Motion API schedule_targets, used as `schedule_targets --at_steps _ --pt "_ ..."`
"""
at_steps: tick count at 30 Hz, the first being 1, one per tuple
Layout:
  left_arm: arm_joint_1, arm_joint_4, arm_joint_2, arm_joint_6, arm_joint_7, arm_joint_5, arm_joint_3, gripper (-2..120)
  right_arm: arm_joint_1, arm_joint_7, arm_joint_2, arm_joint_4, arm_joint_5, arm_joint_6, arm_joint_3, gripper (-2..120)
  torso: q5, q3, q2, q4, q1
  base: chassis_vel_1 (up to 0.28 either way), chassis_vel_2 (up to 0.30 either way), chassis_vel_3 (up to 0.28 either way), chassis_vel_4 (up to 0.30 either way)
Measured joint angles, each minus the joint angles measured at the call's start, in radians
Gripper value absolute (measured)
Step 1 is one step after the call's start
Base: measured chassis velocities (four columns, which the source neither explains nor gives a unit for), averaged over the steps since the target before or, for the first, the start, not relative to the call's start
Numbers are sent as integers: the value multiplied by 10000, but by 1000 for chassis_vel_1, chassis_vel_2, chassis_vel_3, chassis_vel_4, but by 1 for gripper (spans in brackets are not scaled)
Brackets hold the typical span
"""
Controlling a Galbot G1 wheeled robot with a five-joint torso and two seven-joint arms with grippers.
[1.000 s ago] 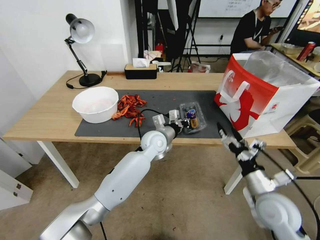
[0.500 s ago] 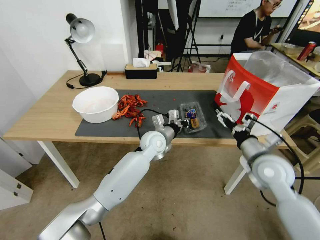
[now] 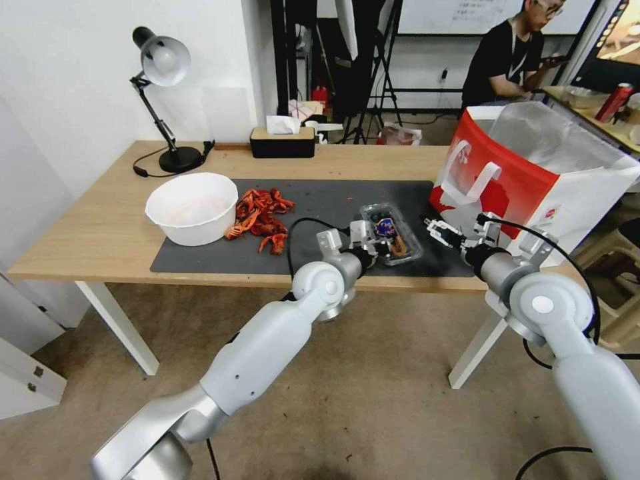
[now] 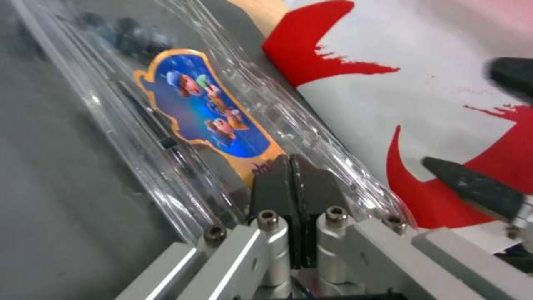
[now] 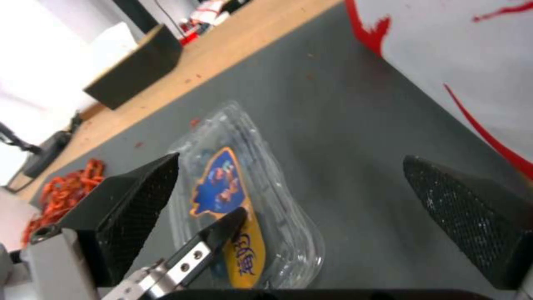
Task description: Close the takeout container lid, then place the container into the takeout bag.
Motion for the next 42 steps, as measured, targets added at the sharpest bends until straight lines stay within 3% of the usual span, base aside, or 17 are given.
schedule_targets --at_steps 8,16,25,32,42 --pt "-49 68 59 -48 23 -2 -3 0 576 -55 84 -819 176 -264 -238 100 -1 0 0 0 0 0 0 0 0" --pt "7 -17 223 -71 23 -12 -143 0 1322 -837 166 -1668 478 -551 -527 100 -2 0 0 2 0 0 0 0 0" --pt "135 -165 394 -115 49 -12 -191 0 2479 -1280 381 -2724 595 -1555 -1102 97 -2 0 0 2 0 0 0 0 0" --pt "139 -239 548 -148 124 -27 -253 0 3090 -1144 490 -3559 1720 -1882 -1411 72 1 1 0 4 0 0 0 0 0" --pt "136 -268 628 -204 173 -64 -337 0 2875 -910 520 -3669 2405 -1915 -1517 39 -1 0 0 0 0 0 0 0 0"
